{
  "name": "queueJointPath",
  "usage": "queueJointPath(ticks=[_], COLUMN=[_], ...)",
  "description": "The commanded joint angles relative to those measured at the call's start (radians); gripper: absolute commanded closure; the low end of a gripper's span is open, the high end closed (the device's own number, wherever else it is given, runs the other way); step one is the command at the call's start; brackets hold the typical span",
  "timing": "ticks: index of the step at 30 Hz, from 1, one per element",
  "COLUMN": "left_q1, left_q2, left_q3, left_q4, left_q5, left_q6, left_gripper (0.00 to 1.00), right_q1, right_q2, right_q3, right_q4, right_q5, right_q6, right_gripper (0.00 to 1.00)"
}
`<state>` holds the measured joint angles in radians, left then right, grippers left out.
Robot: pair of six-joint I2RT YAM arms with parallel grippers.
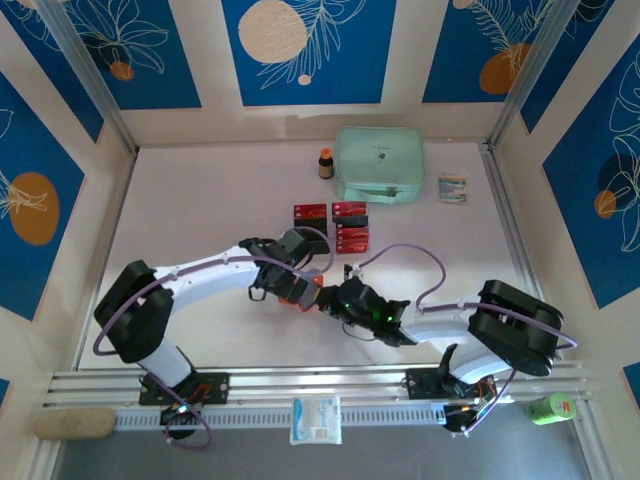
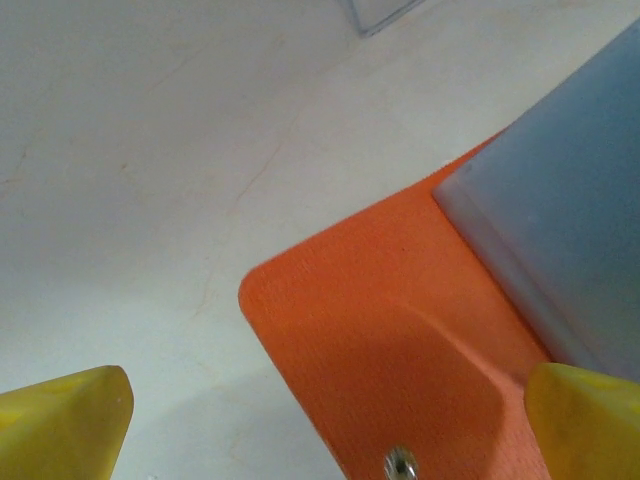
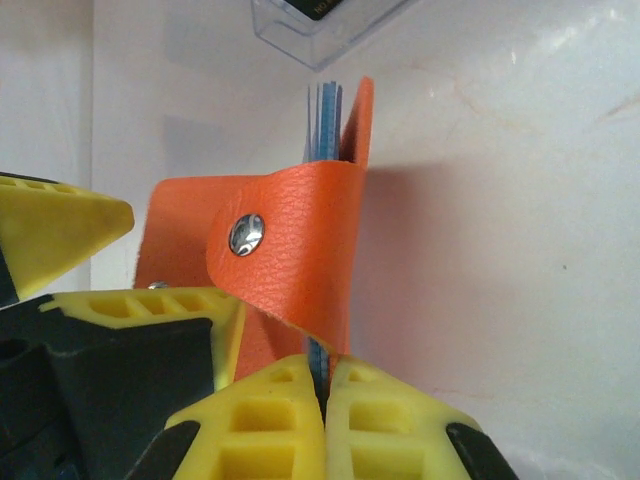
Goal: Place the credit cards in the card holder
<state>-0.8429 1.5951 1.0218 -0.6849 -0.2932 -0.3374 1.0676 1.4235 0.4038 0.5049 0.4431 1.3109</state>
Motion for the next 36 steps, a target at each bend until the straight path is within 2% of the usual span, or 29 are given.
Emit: queueJointPath(ticks=[1, 8, 14, 25, 27, 32, 36], left_q1=[-0.005, -0.004, -0.006, -0.006, -0.006, -0.006, -0.007], left_q2=[0.016, 0.049, 0.093, 0.161, 0.167, 0.159, 0.13], left_q3=[-0.027, -0.043, -0.021, 0.029, 0.036, 0.042, 0.047], left_q4=[0.001, -0.042, -0.084, -0.098, -0.099, -0.099, -0.102], left_q5=[-0.045, -0.11, -0.142, -0.136, -0.141, -0.151, -0.156], left_q6=[0.019, 0.037, 0.054, 0.044, 0.045, 0.047, 0.047], left_gripper=[0.0, 0.0, 0.0, 0.0, 0.0, 0.0, 0.0], right_q1=[0.043, 0.095, 0.104, 0.111, 0.104, 0.066, 0.033], right_q2=[0.019, 0.048, 0.072, 0.089, 0.08, 0.017, -0.094], right_q3=[0.041, 0.061, 0.058, 0.058, 0.051, 0.022, 0.015], right_q4=[-0.003, -0.091, -0.099, -0.119, -0.125, -0.15, -0.257], right_q5=[0.15, 0.235, 0.24, 0.209, 0.192, 0.139, 0.113], right_q6=[0.06, 0.148, 0.186, 0.211, 0.206, 0.174, 0.118], right_gripper=[1.0, 1.0, 1.0, 0.99, 0.88, 0.52, 0.47])
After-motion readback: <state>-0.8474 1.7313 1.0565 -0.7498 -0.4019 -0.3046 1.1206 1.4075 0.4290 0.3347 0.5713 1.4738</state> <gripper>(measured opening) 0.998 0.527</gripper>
